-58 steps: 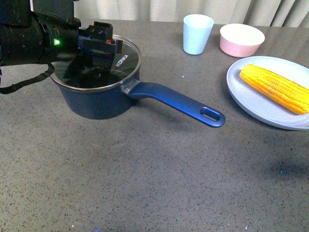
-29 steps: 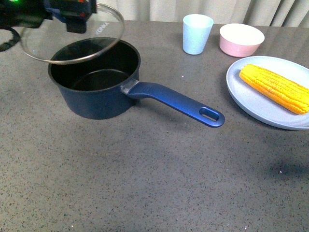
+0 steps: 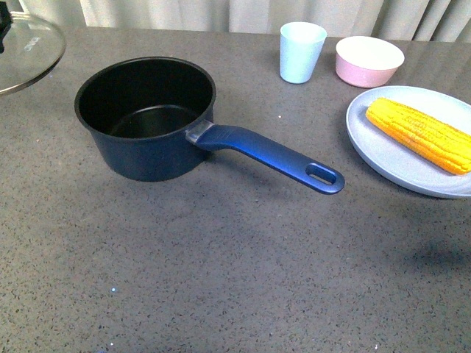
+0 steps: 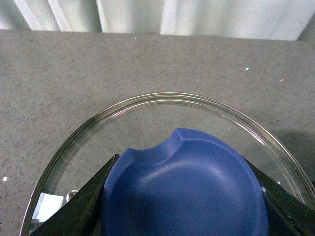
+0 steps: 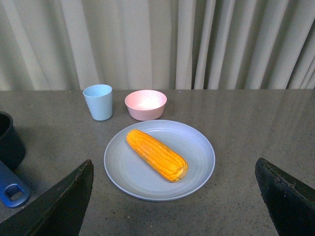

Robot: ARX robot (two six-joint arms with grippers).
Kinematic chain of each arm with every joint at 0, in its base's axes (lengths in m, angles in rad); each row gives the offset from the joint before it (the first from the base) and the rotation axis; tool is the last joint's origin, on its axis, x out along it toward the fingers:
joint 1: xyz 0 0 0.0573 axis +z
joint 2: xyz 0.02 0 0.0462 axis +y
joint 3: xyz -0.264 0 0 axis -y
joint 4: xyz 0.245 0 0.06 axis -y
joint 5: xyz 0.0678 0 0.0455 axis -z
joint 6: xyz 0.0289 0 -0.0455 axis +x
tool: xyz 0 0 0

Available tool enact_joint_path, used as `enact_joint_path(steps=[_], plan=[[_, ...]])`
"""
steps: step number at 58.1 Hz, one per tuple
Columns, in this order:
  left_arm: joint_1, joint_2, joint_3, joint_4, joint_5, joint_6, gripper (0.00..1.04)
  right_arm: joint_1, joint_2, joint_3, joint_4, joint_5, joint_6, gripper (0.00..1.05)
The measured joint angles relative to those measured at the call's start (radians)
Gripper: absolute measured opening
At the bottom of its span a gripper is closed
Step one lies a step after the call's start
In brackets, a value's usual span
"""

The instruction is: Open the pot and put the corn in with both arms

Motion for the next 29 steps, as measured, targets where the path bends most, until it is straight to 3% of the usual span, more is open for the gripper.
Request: enact_joint_path(steps=[13,29], plan=[[0.063,0.097,0.026,0.051,-0.004,0.009,0.59,0.0,0.0,0.0,0.0,0.0,0.0,0.96],[0.065,0.204,0.018,0.139,-0.004,-0.009,0.59,0.0,0.0,0.0,0.0,0.0,0.0,0.96]])
